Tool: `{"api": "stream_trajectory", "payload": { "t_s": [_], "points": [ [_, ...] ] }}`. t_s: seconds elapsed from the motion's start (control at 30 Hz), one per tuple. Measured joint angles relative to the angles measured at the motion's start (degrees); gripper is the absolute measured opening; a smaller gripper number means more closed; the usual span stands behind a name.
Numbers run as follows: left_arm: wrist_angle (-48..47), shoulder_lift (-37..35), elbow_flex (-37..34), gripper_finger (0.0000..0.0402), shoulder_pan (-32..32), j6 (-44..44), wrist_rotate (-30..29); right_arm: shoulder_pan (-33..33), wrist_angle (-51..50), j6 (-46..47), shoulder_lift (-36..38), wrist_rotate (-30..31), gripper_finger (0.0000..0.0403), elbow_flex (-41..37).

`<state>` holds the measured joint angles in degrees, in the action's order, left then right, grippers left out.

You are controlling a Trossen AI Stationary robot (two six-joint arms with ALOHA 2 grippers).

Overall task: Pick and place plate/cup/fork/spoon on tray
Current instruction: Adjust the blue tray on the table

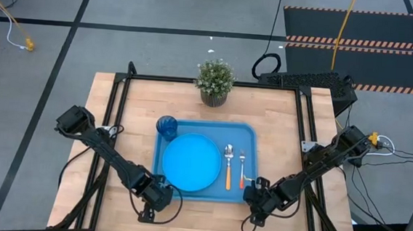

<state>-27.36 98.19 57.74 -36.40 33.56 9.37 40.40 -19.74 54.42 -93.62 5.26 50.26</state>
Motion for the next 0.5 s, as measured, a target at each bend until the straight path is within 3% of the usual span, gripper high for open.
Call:
{"api": "stream_trajectory", "payload": {
  "t_s": [0.5],
  "points": [
    [-3.68,2.89,0.00,0.0001,1.51,-1.57,-3.37,-0.63,-0.28,-0.73,0.00,-0.78,0.0000,0.00]
  ]
}}
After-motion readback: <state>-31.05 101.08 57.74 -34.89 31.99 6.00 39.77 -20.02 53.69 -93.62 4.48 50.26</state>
